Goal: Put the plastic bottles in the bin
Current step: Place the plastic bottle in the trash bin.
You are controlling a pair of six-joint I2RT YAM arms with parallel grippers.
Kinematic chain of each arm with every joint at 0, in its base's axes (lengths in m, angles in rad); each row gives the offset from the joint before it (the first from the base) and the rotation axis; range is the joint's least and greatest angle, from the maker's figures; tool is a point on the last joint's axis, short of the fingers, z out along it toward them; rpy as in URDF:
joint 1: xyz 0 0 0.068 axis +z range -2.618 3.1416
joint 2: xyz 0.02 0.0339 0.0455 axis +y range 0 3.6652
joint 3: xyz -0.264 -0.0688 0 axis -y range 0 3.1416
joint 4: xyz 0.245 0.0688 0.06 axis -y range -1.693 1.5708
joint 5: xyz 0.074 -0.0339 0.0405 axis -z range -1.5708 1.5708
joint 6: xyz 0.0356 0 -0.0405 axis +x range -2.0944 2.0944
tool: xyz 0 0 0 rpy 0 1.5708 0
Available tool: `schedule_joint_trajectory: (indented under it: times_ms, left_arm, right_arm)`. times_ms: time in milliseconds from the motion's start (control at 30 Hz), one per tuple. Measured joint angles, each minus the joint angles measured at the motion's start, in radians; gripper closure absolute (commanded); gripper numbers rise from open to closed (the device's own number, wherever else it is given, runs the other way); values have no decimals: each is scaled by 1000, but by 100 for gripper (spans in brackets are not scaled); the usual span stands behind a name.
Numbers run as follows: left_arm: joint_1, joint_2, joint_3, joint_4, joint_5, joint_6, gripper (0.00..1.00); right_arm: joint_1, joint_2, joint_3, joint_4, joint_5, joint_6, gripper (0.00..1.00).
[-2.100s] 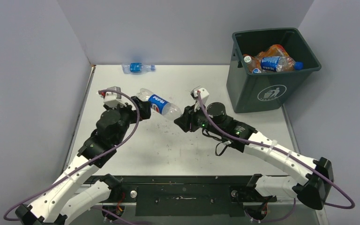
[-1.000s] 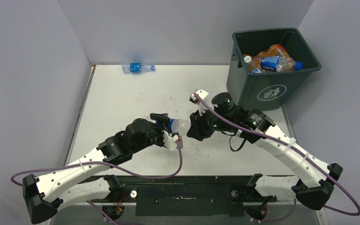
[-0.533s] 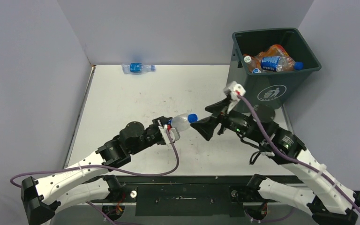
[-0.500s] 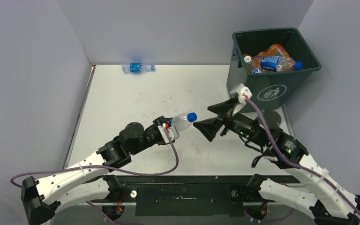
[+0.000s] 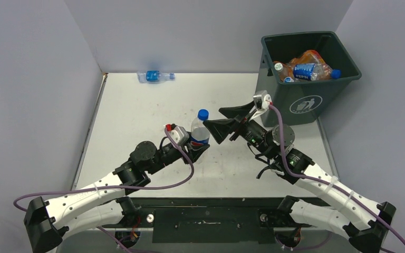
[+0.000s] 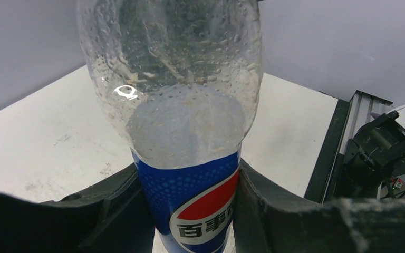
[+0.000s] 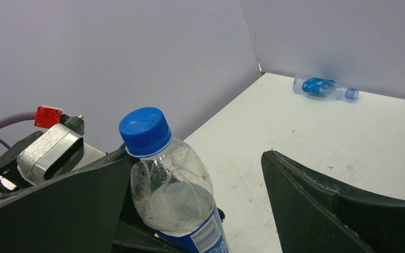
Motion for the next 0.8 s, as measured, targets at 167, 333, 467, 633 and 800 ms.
schedule_joint_trajectory:
  times_ms: [167, 333, 467, 633, 800]
  left_arm:
    - [0, 2, -11, 21, -10, -29, 72]
    - [-8, 3, -11, 22, 5, -28, 72]
    - [-12, 9, -11, 21, 11, -21, 71]
    - [-17, 8, -14, 13, -19, -15, 64]
    - [-26, -39, -42, 23, -67, -10, 69]
  right_arm:
    - [11, 56, 28, 30, -26, 16, 1]
    - [15, 81, 52, 35, -37, 16, 15]
    - [18, 132, 125, 8, -53, 10, 52]
    - [27, 193, 222, -74, -104, 0, 82]
    - [27, 250, 346, -217, -157, -26, 39]
